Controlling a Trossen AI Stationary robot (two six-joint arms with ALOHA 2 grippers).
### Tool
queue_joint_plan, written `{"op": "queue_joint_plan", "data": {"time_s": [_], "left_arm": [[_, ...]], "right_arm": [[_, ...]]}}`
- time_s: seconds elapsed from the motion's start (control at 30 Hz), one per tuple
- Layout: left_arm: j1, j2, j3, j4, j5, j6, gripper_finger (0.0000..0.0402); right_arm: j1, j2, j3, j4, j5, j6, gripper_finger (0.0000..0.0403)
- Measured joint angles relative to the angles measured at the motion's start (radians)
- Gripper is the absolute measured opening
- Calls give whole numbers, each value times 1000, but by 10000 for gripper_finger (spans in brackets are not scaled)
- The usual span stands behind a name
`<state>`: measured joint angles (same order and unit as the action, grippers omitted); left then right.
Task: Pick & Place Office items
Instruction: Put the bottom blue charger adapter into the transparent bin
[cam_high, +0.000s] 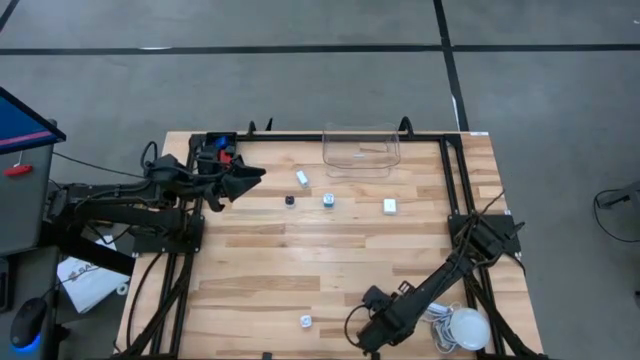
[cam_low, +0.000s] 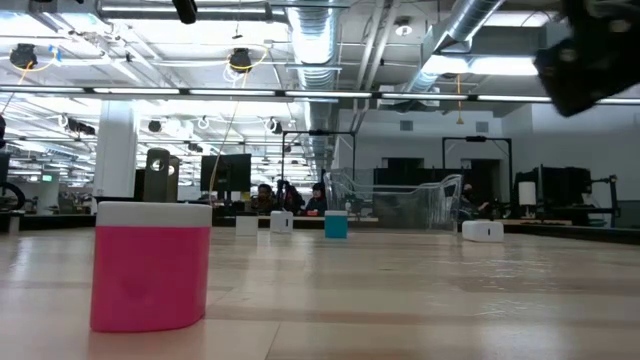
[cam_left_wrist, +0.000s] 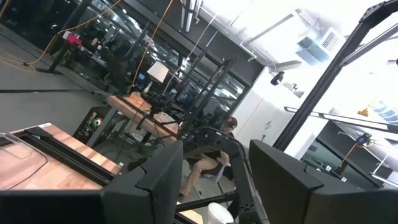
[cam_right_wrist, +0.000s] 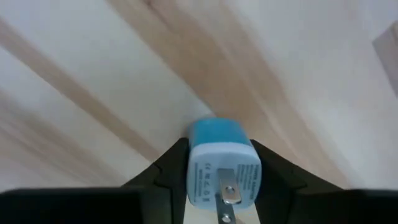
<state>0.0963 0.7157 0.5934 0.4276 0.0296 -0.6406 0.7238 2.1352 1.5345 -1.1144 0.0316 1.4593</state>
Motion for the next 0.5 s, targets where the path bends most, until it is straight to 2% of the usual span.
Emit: {"op": "queue_joint_plan", "data": {"time_s": [0.13,0.27,0.37,0.5], "left_arm": [[0,-3,0,1,0,0,182],[0,-3,0,0,0,12,182],[0,-3,0,-1,-5,27,182],[0,-3,0,-1,-27,67,182]], "right_arm": [[-56,-50,12,6,42,5,123],[-151,-163,13,-2,162,6,123],[-248,-278,13,-4,265,-41,123],[-428,-416,14,-2,353,-180,123]]}}
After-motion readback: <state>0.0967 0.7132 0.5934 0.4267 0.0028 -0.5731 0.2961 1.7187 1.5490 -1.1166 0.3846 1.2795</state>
